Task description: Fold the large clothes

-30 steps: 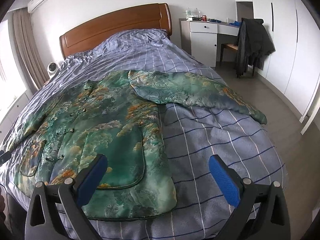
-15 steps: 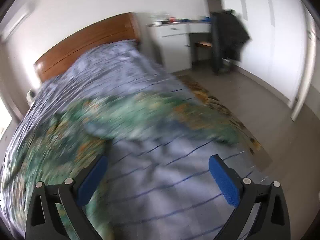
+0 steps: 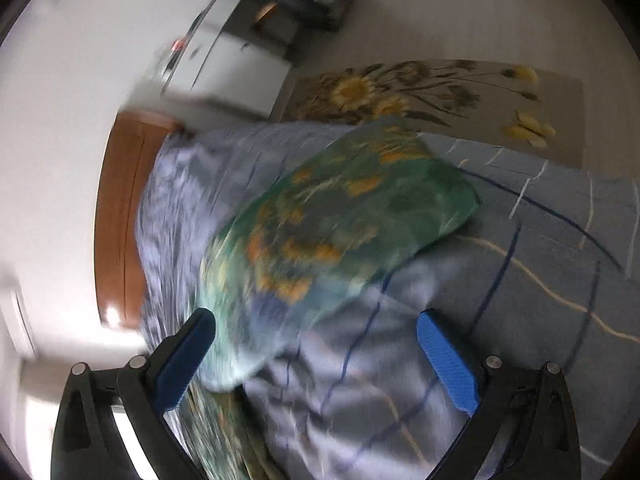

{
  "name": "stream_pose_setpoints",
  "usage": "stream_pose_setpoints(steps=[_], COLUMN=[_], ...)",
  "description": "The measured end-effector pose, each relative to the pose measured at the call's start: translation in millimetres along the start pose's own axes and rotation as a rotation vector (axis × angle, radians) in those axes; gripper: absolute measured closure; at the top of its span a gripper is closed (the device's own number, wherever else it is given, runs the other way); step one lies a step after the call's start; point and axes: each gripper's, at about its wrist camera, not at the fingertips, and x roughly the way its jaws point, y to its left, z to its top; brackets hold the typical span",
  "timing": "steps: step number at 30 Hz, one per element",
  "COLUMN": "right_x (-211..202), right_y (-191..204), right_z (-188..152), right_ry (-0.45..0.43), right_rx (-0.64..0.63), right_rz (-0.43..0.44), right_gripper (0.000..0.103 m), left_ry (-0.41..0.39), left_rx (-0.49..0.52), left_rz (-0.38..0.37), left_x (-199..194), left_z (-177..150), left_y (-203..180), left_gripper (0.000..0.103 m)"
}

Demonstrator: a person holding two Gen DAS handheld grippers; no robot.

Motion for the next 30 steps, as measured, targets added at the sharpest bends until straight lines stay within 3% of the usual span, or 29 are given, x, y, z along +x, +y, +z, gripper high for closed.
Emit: stream_pose_setpoints(steps=[1, 3, 4, 5, 6, 11, 14, 19, 24, 30], right_x=[3.4, 9.5, 13.2, 16.6, 17.7, -14.7, -36.8, -56.3, -30.3, 38.3], right_y=[-3.3, -6.1, -5.5, -3.5, 1.8, 82.0, 151.7, 232.6, 268.4, 249.8], right_z=[3.7, 11.3, 15.0, 18.1, 18.7, -7.5, -57.6, -150.4, -239.2, -337.4], right_ry=[-0.034, -0.084, -0.099, -0.106, -0.121, -0.268, -0.341, -0.377, -0.225, 0.083], right_rx=[0.027, 0.058, 0.058, 0.043, 0.009, -0.387, -0.736, -1.141, -1.380, -1.542], right_rz=[0.011, 0.027, 0.016, -0.005, -0.040, -0.061, -0.065, 0.021, 0.078, 0.024], right_gripper=[0.005, 0.022, 0.044, 0.078, 0.089, 0.091, 0.091, 0.091, 0.091, 0.092], left_ry=[0.005, 0.010, 0.011, 0.013, 0.015, 0.034, 0.038, 0.032, 0.028, 0.051], left_rx=[-0.001, -0.004, -0.006, -0.008, -0.010, -0.020, -0.026, -0.025, -0.040, -0.077], left_rz=[0.003, 0.008, 0.011, 0.015, 0.018, 0.027, 0.017, 0.002, 0.003, -0.005], left_x=[0.5, 1.3, 1.7, 2.0, 2.5, 7.7, 10.7, 9.9, 6.0, 10.4], left_z=[-0.5, -1.4, -2.3, -3.0, -3.8, -6.1, -6.0, -8.7, -11.8, -15.2], left_y=[0.8, 1.9, 2.4, 2.5, 3.4, 6.5, 5.3, 3.8, 10.5, 21.5], left_gripper=[0.001, 0.001, 0.001, 0.001, 0.001, 0.001, 0.001, 0.001, 0.001, 0.001])
